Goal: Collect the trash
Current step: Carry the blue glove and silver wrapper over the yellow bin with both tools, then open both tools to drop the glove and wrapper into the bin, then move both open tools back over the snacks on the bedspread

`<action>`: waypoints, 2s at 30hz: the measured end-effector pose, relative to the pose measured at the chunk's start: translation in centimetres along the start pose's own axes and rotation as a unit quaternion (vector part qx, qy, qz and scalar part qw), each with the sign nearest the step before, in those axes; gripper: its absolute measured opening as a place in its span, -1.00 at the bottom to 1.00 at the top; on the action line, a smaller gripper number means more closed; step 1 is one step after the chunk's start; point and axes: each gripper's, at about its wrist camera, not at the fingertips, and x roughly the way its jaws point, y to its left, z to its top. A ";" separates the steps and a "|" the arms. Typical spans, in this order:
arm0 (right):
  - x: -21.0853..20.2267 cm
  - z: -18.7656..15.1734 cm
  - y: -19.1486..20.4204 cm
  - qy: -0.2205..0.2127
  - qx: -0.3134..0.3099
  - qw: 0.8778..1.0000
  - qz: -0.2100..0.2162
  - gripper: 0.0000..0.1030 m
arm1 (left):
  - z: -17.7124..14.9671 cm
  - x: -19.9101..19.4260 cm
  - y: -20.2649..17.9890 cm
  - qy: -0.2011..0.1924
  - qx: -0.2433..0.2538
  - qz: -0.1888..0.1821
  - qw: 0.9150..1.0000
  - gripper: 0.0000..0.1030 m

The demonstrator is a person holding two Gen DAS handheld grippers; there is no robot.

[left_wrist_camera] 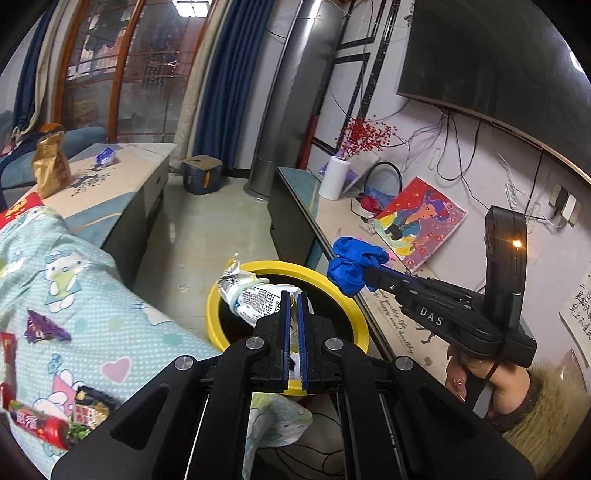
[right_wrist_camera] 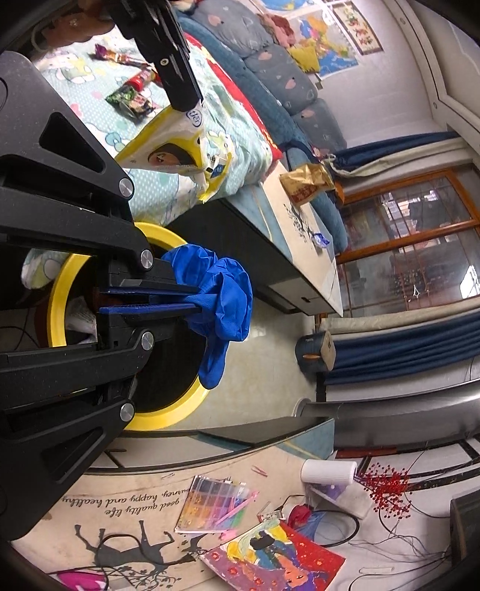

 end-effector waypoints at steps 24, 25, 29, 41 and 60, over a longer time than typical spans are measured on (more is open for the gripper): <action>2.8 -1.5 -2.6 0.046 0.018 0.999 -0.019 -0.96 | -2.1 6.9 -0.7 0.048 0.007 -0.028 0.998 -0.92; 2.9 -1.6 -2.7 0.048 0.018 0.998 -0.020 -0.96 | -2.2 7.1 -0.6 0.049 0.006 -0.029 0.998 -0.92; 3.5 -1.9 -3.0 0.058 0.019 0.998 -0.021 -0.96 | -2.5 8.3 -0.3 0.057 0.004 -0.026 0.998 -0.91; 4.5 -2.6 -3.5 0.082 0.030 0.996 -0.037 -0.10 | -3.1 8.6 1.6 0.060 -0.010 0.023 0.998 0.80; 2.0 -0.9 -1.2 0.029 0.024 0.999 -0.033 0.39 | -3.1 0.4 3.5 0.030 -0.054 0.085 0.994 0.87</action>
